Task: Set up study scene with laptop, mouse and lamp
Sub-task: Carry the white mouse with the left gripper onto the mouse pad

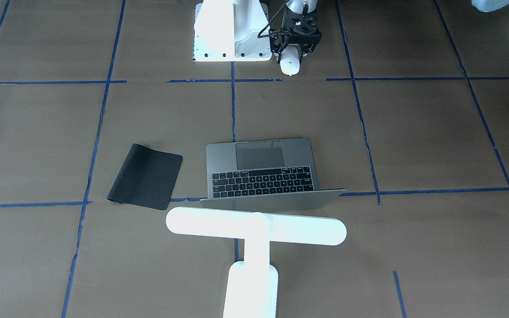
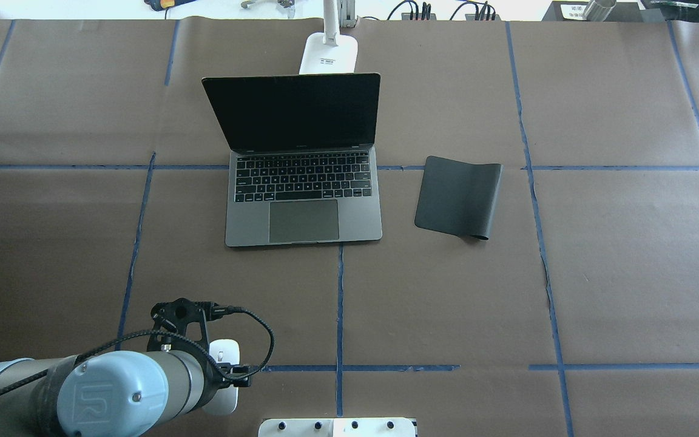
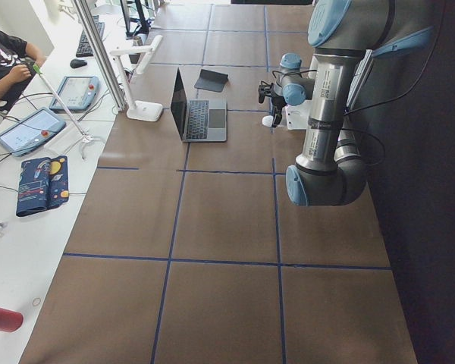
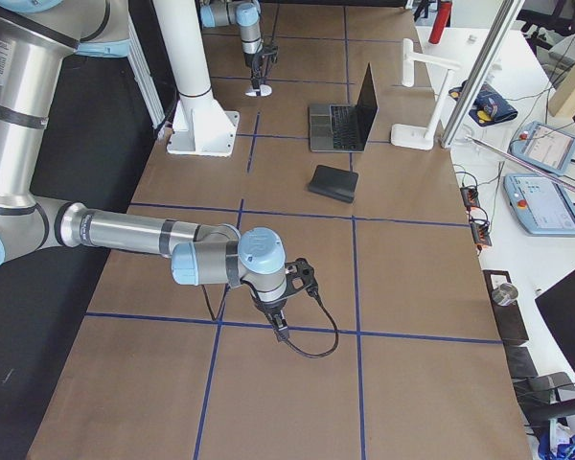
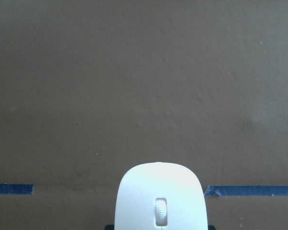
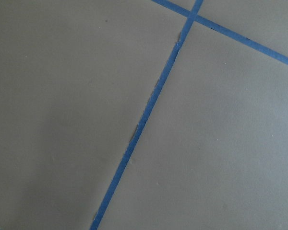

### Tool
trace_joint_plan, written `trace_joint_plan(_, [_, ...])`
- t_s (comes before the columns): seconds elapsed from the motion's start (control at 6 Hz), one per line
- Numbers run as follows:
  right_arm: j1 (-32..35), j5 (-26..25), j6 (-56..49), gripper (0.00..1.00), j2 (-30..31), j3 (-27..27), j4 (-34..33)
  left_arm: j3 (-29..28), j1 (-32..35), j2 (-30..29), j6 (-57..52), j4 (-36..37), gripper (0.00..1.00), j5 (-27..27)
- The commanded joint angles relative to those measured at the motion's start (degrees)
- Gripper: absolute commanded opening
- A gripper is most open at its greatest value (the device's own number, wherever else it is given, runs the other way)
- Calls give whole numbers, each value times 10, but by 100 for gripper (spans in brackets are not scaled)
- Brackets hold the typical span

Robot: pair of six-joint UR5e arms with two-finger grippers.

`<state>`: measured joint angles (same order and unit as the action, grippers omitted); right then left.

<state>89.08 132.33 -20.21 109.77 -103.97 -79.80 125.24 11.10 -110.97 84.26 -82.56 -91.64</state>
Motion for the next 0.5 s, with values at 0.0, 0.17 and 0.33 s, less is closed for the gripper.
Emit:
trace_joint_plan(0.0, [0,-2,8,100,2,13,-29,-39,50,-77,-24,30,44,-27])
trace_joint_plan(0.17, [4,-5,16,100,-3,15,-69,-93,69,-121,-26,29,44,-28])
trace_joint_plan(0.33, [5,-5,41,100,-14,14,-83,-153,87,-175,-33,28,43,-32])
